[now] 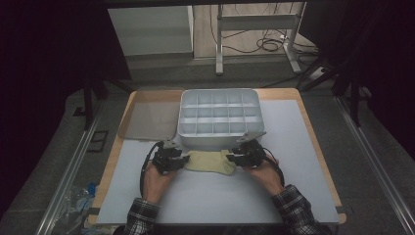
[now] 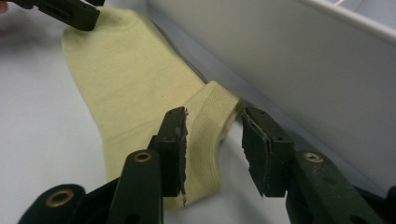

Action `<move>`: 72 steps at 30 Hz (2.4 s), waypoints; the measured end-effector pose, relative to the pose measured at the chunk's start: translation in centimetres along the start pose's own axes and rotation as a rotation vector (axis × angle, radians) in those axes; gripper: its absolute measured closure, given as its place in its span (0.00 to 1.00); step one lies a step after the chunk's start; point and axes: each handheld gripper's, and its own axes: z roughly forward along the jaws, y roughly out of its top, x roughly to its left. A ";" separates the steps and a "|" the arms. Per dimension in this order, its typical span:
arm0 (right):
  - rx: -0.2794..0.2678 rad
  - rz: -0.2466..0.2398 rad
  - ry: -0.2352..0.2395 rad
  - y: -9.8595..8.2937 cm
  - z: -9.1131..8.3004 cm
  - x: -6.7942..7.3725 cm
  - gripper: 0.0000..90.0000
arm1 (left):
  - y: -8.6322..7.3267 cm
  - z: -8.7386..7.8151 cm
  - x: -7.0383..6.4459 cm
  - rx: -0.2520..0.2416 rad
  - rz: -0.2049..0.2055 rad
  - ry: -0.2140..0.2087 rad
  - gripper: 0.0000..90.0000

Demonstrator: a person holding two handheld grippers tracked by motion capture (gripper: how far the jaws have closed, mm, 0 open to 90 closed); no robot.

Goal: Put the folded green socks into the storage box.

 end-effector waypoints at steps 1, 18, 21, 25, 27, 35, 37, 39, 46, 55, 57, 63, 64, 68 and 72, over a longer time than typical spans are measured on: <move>0.002 0.000 -0.001 0.0 0.2 0.0 0.66 | -0.1 0.1 0.0 0.003 -0.001 0.002 0.62; 0.054 0.013 0.039 -0.2 1.3 0.6 0.91 | -0.3 0.6 -0.6 0.003 -0.055 -0.072 0.92; 0.049 0.031 0.053 -0.2 1.2 0.4 0.91 | -0.3 0.4 -0.7 0.003 -0.034 -0.060 0.93; 0.030 0.029 0.060 -0.1 0.5 0.5 0.91 | -0.1 -0.1 -0.9 -0.011 -0.018 -0.061 0.93; 0.014 0.026 0.066 0.2 -0.3 0.7 0.91 | 0.2 -0.7 -1.1 -0.025 -0.012 -0.069 0.93; -0.004 0.025 0.084 0.3 -2.1 0.9 0.91 | 0.4 -1.9 -1.6 -0.035 0.005 -0.098 0.93; -0.009 0.032 0.094 0.1 -2.8 1.0 0.91 | 0.3 -2.2 -1.9 -0.036 0.006 -0.114 0.93; -0.014 0.039 0.104 -0.1 -3.3 1.1 0.91 | 0.2 -2.4 -2.2 -0.035 0.009 -0.125 0.93; -0.007 0.046 0.126 -1.1 -4.9 1.8 0.91 | 0.0 -3.4 -3.6 -0.034 0.035 -0.148 0.93; 0.005 0.059 0.146 -3.1 -6.8 3.1 0.91 | -0.9 -4.3 -6.1 -0.016 0.076 -0.166 0.92; 0.013 0.067 0.151 -3.8 -7.0 3.2 0.91 | -1.4 -4.2 -6.8 -0.008 0.084 -0.164 0.92; 0.028 0.073 0.157 -5.2 -6.6 3.4 0.91 | -2.1 -3.4 -7.6 0.023 0.099 -0.147 0.92; 0.030 0.072 0.157 -5.5 -6.5 3.4 0.91 | -2.3 -3.1 -7.7 0.034 0.102 -0.140 0.92; 0.054 0.078 0.150 -6.5 -5.7 3.4 0.90 | -2.6 -2.3 -8.0 0.051 0.114 -0.124 0.92; 0.052 0.076 0.152 -6.8 -5.6 3.3 0.89 | -2.8 -2.2 -7.9 0.044 0.113 -0.112 0.87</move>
